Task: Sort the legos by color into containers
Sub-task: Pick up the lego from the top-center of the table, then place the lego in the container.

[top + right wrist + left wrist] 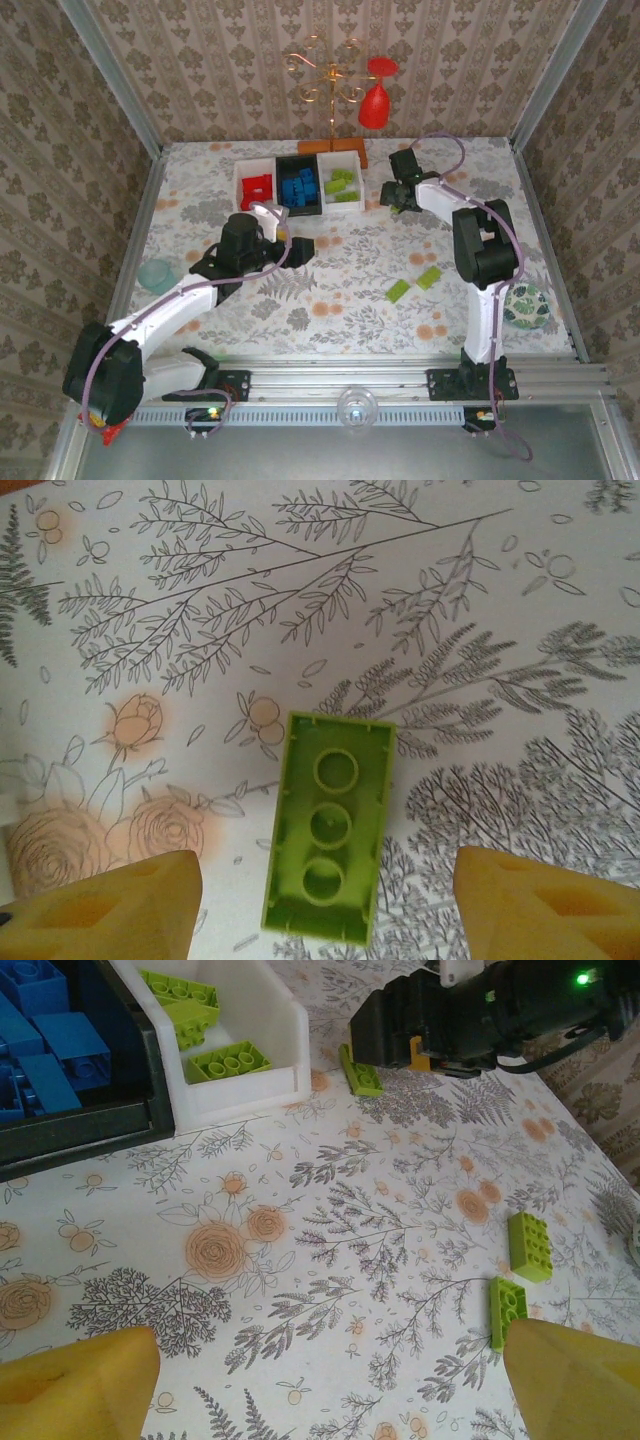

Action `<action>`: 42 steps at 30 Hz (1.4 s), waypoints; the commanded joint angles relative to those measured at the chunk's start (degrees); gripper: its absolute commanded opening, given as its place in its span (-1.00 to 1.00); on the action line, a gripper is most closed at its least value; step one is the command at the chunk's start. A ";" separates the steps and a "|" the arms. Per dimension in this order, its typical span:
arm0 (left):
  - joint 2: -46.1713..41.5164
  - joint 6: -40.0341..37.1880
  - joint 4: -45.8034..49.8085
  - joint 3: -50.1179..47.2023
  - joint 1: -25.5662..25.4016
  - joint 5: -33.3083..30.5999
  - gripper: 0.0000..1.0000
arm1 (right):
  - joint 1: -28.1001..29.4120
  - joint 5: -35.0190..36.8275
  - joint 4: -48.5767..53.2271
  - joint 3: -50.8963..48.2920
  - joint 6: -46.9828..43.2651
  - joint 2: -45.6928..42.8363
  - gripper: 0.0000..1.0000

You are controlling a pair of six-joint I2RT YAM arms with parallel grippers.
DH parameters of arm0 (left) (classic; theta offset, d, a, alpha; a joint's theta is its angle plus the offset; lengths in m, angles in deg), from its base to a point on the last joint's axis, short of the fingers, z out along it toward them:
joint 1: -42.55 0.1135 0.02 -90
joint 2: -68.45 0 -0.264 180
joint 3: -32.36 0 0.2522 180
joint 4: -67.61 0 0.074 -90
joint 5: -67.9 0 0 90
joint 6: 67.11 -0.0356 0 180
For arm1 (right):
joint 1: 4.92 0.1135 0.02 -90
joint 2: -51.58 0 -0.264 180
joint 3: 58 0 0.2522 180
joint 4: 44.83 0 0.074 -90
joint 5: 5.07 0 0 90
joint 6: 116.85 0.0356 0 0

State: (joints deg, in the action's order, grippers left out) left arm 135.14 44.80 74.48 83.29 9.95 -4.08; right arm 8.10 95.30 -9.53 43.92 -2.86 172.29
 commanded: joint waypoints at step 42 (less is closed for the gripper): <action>-3.06 0.51 -0.78 -0.59 1.73 -2.40 0.81 | 9.97 -13.64 -6.81 13.33 -0.43 2.60 -0.15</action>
State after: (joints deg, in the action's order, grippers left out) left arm 133.44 44.80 74.45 83.36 11.19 -6.11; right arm 18.37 82.50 -20.00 54.04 -2.95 173.21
